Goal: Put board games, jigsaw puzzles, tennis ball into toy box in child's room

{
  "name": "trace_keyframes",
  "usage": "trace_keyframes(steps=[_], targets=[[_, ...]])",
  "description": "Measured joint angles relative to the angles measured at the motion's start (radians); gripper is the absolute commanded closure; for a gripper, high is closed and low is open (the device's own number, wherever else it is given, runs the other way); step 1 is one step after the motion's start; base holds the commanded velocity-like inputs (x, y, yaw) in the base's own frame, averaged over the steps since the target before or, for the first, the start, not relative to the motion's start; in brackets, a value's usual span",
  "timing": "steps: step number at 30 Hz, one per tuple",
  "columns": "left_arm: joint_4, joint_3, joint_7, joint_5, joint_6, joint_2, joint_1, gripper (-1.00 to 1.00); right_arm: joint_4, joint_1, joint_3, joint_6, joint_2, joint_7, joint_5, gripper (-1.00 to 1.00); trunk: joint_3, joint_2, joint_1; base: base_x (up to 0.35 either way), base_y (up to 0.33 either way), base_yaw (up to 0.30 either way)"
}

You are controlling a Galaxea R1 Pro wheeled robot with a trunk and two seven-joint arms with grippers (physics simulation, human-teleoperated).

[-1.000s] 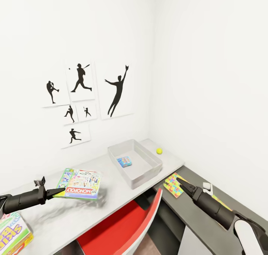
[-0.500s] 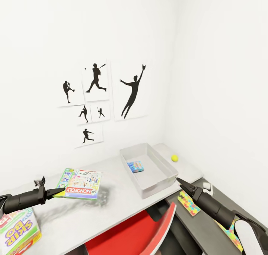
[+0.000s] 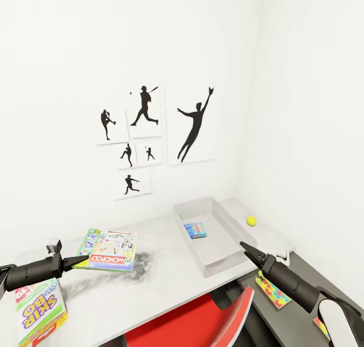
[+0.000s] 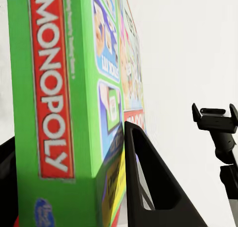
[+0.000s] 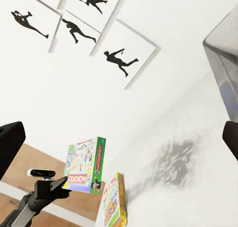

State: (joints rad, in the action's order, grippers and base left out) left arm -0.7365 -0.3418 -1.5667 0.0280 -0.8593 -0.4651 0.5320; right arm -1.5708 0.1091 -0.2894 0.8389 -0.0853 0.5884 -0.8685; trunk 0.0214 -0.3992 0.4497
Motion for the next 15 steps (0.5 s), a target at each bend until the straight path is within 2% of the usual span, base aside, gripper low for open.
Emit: trace_keyframes(steps=[15], targets=[[0.0,0.0,0.0,0.0,0.0,-0.001,0.0,1.0,0.001,0.0,0.001,0.0,-0.001,0.0,0.0,-1.0,-0.022,0.0,0.0,0.006,0.0,0.002]])
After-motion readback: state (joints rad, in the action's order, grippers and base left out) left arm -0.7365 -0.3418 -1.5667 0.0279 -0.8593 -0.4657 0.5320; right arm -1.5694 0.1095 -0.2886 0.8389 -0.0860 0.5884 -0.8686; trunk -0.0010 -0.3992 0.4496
